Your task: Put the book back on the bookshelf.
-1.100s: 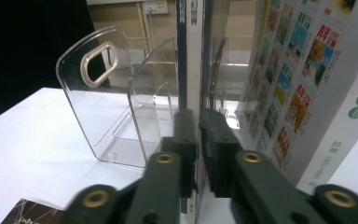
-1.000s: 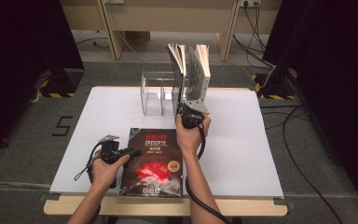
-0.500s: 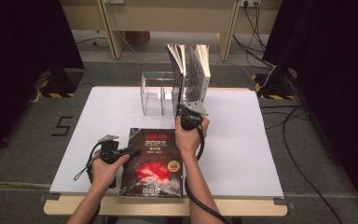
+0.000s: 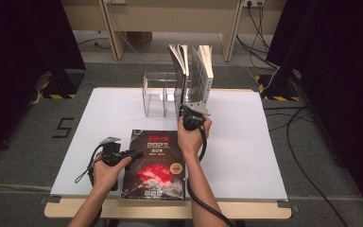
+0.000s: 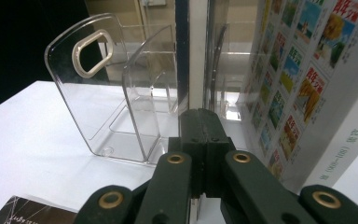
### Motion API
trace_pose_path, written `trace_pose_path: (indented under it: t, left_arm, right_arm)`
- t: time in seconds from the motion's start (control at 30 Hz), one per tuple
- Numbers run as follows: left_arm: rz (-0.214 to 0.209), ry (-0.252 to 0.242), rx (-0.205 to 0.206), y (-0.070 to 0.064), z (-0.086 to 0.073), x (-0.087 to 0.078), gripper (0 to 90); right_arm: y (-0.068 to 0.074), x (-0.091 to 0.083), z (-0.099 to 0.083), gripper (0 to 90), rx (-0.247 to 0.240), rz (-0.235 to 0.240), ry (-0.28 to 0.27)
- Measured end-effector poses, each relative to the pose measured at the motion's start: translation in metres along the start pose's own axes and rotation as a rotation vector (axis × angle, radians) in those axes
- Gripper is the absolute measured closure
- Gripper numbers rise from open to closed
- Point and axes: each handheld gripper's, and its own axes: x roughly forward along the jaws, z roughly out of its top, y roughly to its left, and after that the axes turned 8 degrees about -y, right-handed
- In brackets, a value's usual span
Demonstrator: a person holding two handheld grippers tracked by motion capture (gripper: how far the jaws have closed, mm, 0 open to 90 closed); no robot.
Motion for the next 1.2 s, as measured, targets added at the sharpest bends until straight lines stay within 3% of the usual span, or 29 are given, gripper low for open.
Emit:
trace_pose_path:
  t: [0.63,1.2]
  left_arm:
    - [0.0,0.0,0.001,-0.001,0.0,0.0,51.4]
    - [0.014,-0.002,0.017,-0.002,0.001,-0.001,48.7]
  right_arm:
    - [-0.004,0.009,0.001,90.0,-0.003,-0.004,0.012]
    - [-0.017,-0.014,0.007,76.3,0.022,0.032,-0.002]
